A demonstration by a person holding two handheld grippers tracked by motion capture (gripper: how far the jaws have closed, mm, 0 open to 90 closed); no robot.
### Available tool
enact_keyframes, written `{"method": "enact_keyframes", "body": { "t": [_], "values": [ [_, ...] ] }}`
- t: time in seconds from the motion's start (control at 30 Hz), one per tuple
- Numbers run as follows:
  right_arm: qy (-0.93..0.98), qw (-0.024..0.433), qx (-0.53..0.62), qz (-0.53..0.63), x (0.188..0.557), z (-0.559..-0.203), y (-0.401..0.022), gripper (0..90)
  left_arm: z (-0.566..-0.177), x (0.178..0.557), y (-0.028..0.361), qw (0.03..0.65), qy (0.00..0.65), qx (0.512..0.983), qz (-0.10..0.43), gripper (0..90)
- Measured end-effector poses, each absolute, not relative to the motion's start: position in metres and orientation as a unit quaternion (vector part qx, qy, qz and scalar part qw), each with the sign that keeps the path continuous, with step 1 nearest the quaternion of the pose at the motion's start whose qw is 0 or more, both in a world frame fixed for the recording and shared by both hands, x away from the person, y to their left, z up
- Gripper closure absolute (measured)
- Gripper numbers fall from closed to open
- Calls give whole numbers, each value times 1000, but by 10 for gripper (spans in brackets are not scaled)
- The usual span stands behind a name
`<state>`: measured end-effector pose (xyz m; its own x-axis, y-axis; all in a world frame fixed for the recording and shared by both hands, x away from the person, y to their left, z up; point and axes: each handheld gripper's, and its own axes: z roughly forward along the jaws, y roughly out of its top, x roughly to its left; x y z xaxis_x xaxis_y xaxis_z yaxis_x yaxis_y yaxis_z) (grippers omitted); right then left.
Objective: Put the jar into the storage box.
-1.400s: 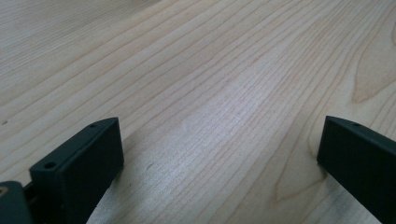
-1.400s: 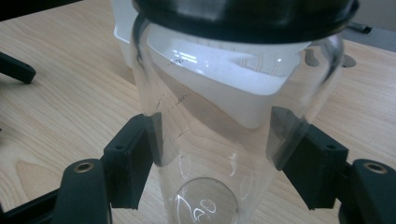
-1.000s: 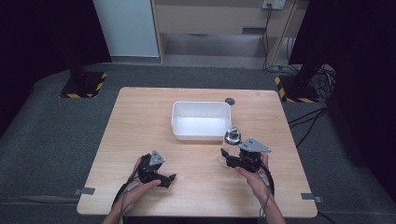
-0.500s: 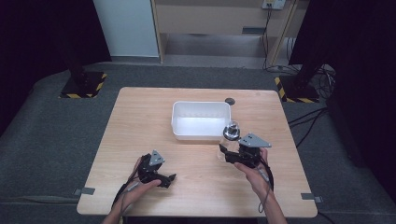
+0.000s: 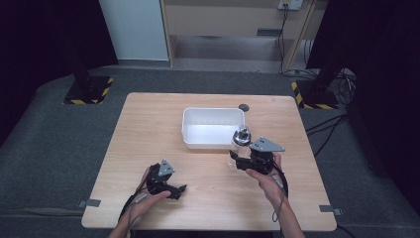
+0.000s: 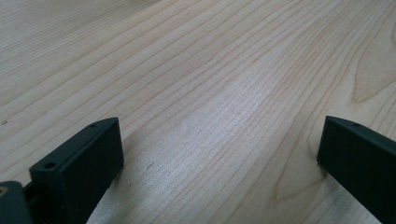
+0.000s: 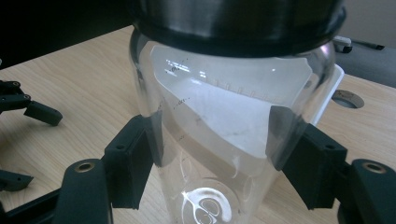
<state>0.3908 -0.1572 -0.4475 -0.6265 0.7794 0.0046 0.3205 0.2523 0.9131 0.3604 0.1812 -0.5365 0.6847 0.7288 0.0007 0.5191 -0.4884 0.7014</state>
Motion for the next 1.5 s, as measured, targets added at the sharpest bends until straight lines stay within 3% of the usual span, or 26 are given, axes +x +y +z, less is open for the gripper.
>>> {"method": "enact_keyframes", "body": {
  "t": [0.97, 1.5],
  "values": [
    [765, 208, 337, 507, 427, -417, -116, 311, -537, 360, 181, 348, 367, 849, 151, 0],
    [770, 216, 345, 492, 459, -413, -98, 311, -537, 360, 181, 348, 367, 849, 151, 0]
  ]
}}
